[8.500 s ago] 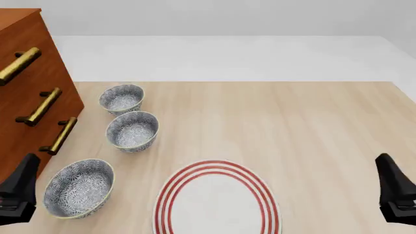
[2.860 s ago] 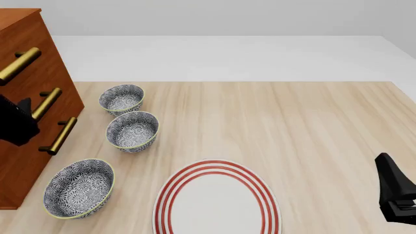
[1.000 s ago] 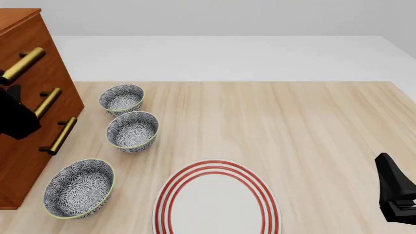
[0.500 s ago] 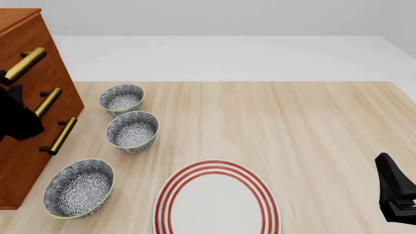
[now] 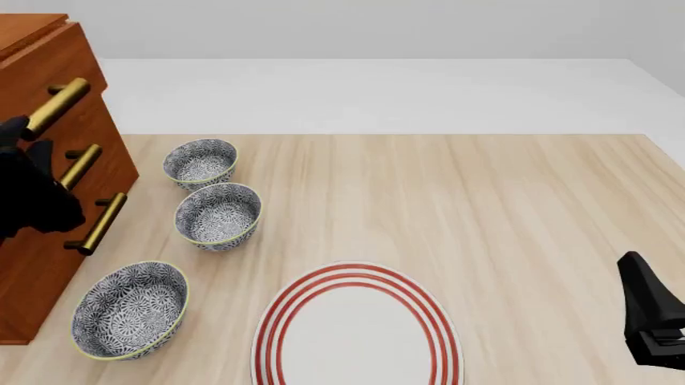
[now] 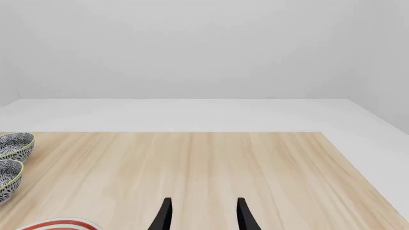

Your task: Open the top drawer of the cabinet.

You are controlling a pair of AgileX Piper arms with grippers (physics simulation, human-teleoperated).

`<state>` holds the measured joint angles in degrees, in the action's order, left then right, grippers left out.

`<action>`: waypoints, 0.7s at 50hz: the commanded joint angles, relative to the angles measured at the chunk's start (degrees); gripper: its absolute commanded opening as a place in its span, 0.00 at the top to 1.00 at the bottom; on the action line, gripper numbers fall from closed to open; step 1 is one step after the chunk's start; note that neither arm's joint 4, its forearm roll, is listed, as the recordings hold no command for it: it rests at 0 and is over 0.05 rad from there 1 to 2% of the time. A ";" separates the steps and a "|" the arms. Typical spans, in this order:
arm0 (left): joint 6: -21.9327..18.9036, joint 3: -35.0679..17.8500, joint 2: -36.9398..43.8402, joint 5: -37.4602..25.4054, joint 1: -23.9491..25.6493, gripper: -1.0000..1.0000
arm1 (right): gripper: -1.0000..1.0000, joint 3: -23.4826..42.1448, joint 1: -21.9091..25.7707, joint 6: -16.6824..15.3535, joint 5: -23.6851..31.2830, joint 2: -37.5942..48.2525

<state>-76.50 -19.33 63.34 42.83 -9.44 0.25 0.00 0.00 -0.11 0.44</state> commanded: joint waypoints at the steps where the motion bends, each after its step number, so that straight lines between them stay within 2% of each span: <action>1: -0.26 0.81 1.07 -2.48 2.28 1.00 | 0.00 0.00 0.00 0.00 0.00 -0.01; 35: -0.85 0.03 0.74 -2.99 5.28 1.00 | 0.00 0.00 0.00 0.00 0.00 0.01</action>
<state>-77.15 -19.21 62.40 41.77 -5.58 0.25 0.00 -0.01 -0.11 0.45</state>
